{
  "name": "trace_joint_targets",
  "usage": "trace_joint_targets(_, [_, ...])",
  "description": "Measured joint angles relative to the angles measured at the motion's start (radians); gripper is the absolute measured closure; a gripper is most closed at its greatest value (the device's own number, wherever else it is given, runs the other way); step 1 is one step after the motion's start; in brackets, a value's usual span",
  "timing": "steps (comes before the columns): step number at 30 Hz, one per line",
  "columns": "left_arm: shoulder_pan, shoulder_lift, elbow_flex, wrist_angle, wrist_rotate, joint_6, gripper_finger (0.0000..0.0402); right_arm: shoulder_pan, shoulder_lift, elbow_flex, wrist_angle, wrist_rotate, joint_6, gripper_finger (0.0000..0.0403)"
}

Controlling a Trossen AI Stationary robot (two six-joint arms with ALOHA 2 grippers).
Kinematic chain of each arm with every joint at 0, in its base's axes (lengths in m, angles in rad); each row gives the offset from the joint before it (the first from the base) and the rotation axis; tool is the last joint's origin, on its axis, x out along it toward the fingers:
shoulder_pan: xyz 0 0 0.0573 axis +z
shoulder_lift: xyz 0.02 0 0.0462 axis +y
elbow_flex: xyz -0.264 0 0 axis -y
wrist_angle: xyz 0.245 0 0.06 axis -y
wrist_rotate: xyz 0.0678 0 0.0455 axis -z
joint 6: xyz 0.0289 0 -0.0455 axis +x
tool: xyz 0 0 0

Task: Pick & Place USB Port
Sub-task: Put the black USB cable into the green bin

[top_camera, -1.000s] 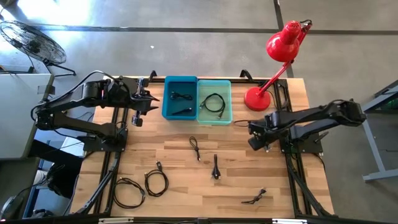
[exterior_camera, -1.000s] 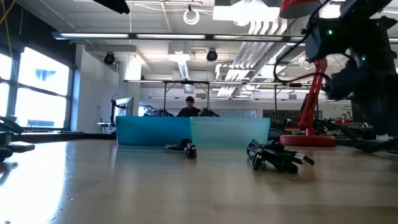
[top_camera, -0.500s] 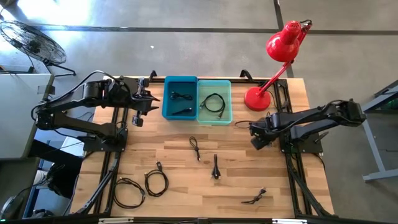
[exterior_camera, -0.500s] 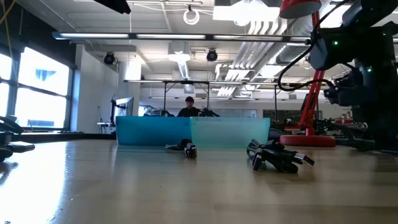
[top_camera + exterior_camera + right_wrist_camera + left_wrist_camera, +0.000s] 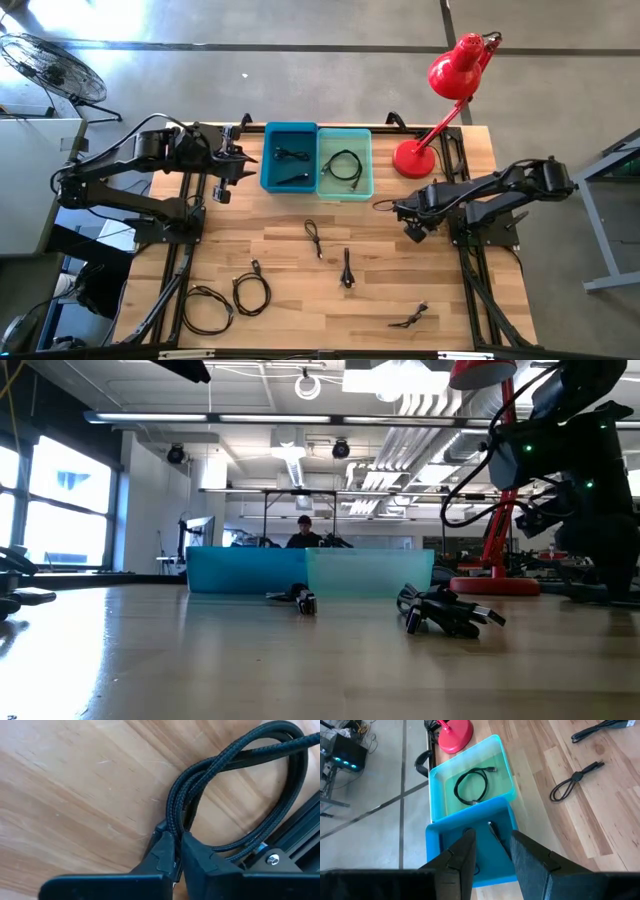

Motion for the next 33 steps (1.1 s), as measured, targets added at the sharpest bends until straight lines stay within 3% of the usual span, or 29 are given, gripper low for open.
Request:
trace_joint_targets(17, [0.0,0.0,0.0,-0.002,-0.001,-0.001,0.0284,0.005,-0.096,0.208,-0.05,0.087,-0.065,0.0401])
trace_joint_targets(25, [0.0,0.0,0.0,-0.004,-0.001,-0.001,0.0284,0.008,-0.102,0.213,-0.14,0.074,-0.101,0.0402])
trace_joint_targets(33, [0.0,0.0,0.0,-0.004,-0.016,0.031,0.0284,0.006,-0.173,0.213,-0.095,0.059,-0.126,0.0392])
